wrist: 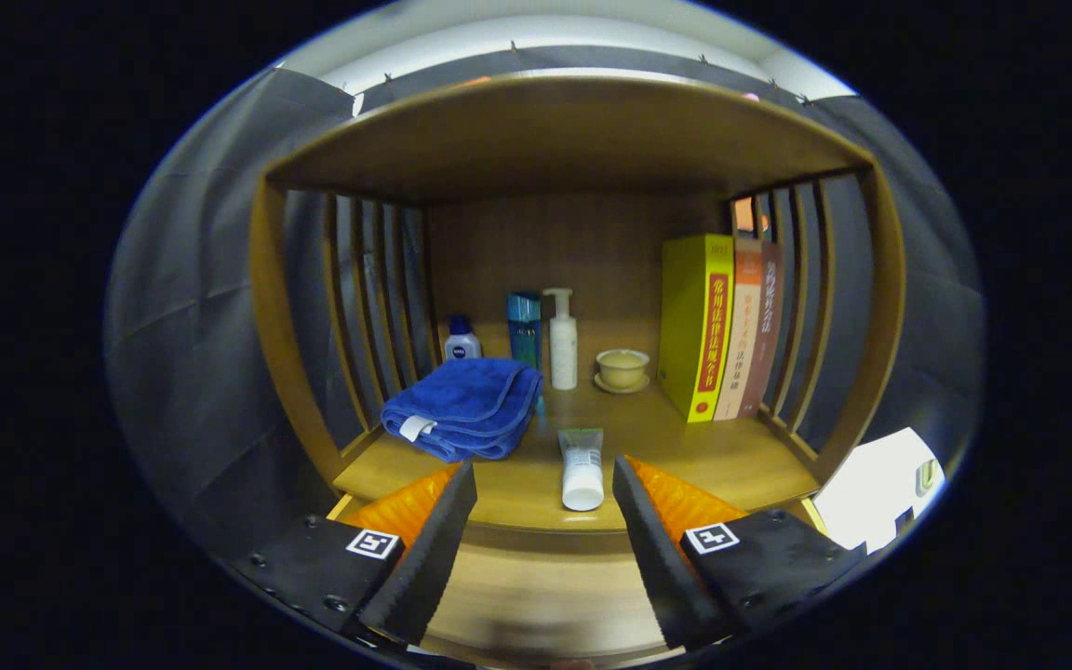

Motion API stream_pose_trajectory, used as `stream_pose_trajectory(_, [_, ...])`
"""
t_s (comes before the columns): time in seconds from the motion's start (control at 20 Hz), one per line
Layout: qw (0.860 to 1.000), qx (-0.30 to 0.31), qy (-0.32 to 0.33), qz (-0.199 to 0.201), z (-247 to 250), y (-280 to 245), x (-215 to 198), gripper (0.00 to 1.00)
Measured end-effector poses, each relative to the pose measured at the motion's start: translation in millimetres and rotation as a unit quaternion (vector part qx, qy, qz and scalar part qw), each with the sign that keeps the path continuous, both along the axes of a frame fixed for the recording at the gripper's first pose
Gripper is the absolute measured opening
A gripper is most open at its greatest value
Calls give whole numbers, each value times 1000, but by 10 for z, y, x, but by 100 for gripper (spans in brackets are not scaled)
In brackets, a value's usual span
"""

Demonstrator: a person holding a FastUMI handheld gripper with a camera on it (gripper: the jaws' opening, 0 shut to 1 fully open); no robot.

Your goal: Pull open the drawer, take out the items inside it, and place them on the countertop above the cabinet.

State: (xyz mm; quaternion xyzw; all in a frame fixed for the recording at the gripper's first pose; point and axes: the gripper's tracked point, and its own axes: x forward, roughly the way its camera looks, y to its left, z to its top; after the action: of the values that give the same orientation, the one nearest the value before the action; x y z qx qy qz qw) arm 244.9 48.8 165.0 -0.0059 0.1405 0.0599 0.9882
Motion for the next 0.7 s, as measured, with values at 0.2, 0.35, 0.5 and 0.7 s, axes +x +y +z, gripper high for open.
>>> stream_pose_trajectory(0.2, [999,2,-41,3,-50,6,-466,96])
stream_pose_trajectory(0.35, [998,21,-60,-1,-101,-30,-757,96])
stream_pose_trajectory(0.5, [996,27,-80,-14,-169,-125,-1020,96])
stream_pose_trajectory(0.7, [992,32,-115,-28,-297,-179,-1304,96])
